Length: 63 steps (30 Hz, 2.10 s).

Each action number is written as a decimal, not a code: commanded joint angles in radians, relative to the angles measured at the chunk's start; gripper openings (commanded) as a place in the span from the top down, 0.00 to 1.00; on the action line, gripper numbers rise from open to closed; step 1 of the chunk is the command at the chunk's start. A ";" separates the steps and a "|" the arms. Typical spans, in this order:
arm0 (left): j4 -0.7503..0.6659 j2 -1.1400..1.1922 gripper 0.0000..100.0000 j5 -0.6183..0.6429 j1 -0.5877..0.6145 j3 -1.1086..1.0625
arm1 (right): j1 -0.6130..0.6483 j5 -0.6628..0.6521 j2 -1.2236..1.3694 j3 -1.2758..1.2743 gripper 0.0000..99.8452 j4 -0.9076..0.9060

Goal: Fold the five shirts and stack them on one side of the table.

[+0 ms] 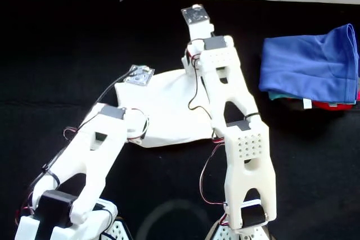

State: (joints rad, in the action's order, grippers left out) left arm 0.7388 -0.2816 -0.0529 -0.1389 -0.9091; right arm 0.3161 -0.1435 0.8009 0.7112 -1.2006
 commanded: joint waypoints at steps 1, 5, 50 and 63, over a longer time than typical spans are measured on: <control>-0.046 -0.044 0.99 0.003 -0.012 -0.018 | -0.001 0.008 -0.059 -0.005 0.99 0.028; -0.012 -0.102 0.99 0.008 -0.012 0.033 | -0.004 0.008 -0.101 0.056 0.99 -0.033; 0.311 -0.526 0.88 -0.117 0.455 0.053 | 0.125 0.233 0.254 0.237 0.98 -0.487; 0.315 -0.524 0.88 -0.117 0.449 0.050 | -0.099 0.080 0.044 0.398 0.99 -0.564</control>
State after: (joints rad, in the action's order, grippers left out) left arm 1.0472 -0.7848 -0.1634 0.3046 -0.8646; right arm 0.2854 -0.0207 0.9989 1.0825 -1.7530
